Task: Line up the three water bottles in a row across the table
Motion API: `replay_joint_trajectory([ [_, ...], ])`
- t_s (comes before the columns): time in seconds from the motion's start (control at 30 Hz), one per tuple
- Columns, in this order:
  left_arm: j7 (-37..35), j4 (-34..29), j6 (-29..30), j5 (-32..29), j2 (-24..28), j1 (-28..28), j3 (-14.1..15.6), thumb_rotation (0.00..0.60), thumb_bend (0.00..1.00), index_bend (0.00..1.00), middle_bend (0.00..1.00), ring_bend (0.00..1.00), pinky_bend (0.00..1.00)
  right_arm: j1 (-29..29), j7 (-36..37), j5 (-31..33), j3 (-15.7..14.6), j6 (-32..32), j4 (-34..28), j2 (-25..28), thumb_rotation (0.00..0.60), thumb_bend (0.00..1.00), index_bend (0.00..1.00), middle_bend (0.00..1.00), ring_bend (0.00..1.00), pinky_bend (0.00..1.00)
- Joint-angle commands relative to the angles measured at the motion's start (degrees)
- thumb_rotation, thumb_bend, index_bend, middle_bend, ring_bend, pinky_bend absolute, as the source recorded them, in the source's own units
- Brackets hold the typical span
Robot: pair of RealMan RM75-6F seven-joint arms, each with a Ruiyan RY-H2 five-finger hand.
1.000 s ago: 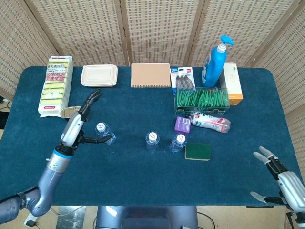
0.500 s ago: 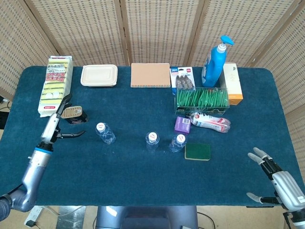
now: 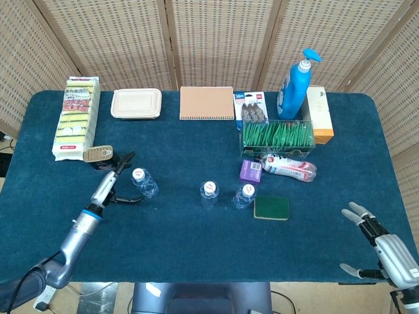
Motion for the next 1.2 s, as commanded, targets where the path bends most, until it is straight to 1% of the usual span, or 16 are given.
replay_joint_trajectory([
  [0.03, -0.5, 1.5, -0.4, 0.4, -1.9, -0.8, -0.2, 0.6, 0.08, 0.0, 0.0, 0.0, 0.1, 0.0, 0.2, 0.1, 0.0, 0.1, 0.1, 0.0, 0.6, 0.0, 0.1, 0.03, 0.0, 0.18],
  [0.17, -0.9, 2.5, -1.4, 0.7, -3.5, -1.9, -0.3, 0.6, 0.08, 0.0, 0.0, 0.0, 0.1, 0.0, 0.6, 0.1, 0.0, 0.2, 0.2, 0.1, 0.6, 0.0, 0.1, 0.03, 0.0, 0.18],
  [0.27, -1.4, 3.0, -1.4, 1.0, -4.8, -2.6, -0.6, 0.6, 0.12, 0.0, 0.0, 0.0, 0.14, 0.0, 0.9, 0.4, 0.1, 0.2, 0.3, 0.2, 0.6, 0.0, 0.1, 0.03, 0.0, 0.18],
  [0.33, -1.6, 3.4, -1.7, 0.8, -5.6, -3.0, -0.9, 0.6, 0.18, 0.0, 0.0, 0.0, 0.2, 0.0, 1.1, 0.5, 0.1, 0.3, 0.4, 0.2, 0.6, 0.0, 0.1, 0.03, 0.0, 0.18],
  [0.4, -1.6, 3.9, -2.0, 0.4, -6.5, -3.4, -1.5, 0.6, 0.26, 0.0, 0.01, 0.02, 0.29, 0.0, 1.4, 0.6, 0.2, 0.4, 0.5, 0.3, 0.6, 0.0, 0.1, 0.03, 0.0, 0.18],
  [0.43, -1.6, 4.2, -2.0, 0.1, -7.1, -3.5, -1.9, 0.6, 0.29, 0.0, 0.03, 0.04, 0.33, 0.0, 1.6, 0.6, 0.2, 0.5, 0.6, 0.3, 0.6, 0.0, 0.1, 0.03, 0.0, 0.18],
  [0.47, -1.4, 4.5, -1.8, -0.2, -7.7, -3.6, -2.2, 0.6, 0.33, 0.01, 0.09, 0.1, 0.38, 0.0, 1.7, 0.6, 0.2, 0.6, 0.7, 0.3, 0.6, 0.0, 0.1, 0.03, 0.0, 0.18],
  [0.5, -1.1, 4.9, -1.7, -0.4, -8.2, -3.7, -2.5, 0.6, 0.37, 0.06, 0.19, 0.18, 0.42, -0.1, 1.9, 0.7, 0.3, 0.7, 0.8, 0.3, 0.6, 0.0, 0.1, 0.03, 0.0, 0.18],
  [0.53, -0.6, 5.4, -1.8, -0.7, -8.7, -3.7, -2.8, 0.6, 0.4, 0.13, 0.28, 0.24, 0.46, -0.1, 2.0, 0.7, 0.3, 0.7, 0.9, 0.3, 0.6, 0.0, 0.1, 0.03, 0.0, 0.18],
  [0.6, 0.3, 5.9, -1.5, -1.5, -9.6, -3.6, -3.4, 0.6, 0.46, 0.33, 0.44, 0.36, 0.53, -0.1, 2.4, 0.8, 0.3, 0.8, 1.0, 0.4, 0.6, 0.0, 0.1, 0.03, 0.0, 0.18],
  [0.67, 1.2, 6.6, -1.0, -2.2, -10.6, -3.3, -4.0, 0.6, 0.49, 0.46, 0.53, 0.43, 0.56, -0.1, 2.8, 0.8, 0.3, 0.9, 1.2, 0.5, 0.6, 0.0, 0.1, 0.03, 0.0, 0.18],
  [0.7, 1.4, 6.8, -1.0, -2.3, -10.8, -3.3, -4.2, 0.6, 0.5, 0.49, 0.55, 0.45, 0.57, -0.1, 3.0, 0.9, 0.3, 0.9, 1.2, 0.5, 0.6, 0.0, 0.1, 0.03, 0.0, 0.18],
  [0.8, 1.9, 7.4, -0.6, -2.6, -11.4, -3.1, -4.5, 0.6, 0.5, 0.52, 0.58, 0.48, 0.58, -0.1, 3.2, 0.8, 0.3, 1.0, 1.4, 0.5, 0.6, 0.0, 0.1, 0.03, 0.0, 0.18],
  [0.93, 2.0, 7.3, 0.0, -2.3, -11.5, -3.1, -4.5, 0.6, 0.49, 0.53, 0.59, 0.48, 0.58, -0.1, 3.1, 0.5, 0.3, 1.1, 1.3, 0.4, 0.6, 0.0, 0.1, 0.03, 0.0, 0.18],
  [1.1, 2.2, 5.9, 3.2, -0.4, -12.4, -3.8, -4.6, 0.6, 0.47, 0.53, 0.59, 0.48, 0.58, 0.0, 2.8, 0.4, 0.2, 1.0, 1.1, 0.4, 0.6, 0.0, 0.1, 0.03, 0.0, 0.18],
  [1.2, 2.6, 4.1, 3.5, 0.4, -12.9, -4.7, -4.6, 0.6, 0.46, 0.53, 0.59, 0.48, 0.57, 0.0, 2.6, 0.5, 0.3, 0.9, 1.0, 0.4, 0.6, 0.0, 0.1, 0.03, 0.0, 0.18],
])
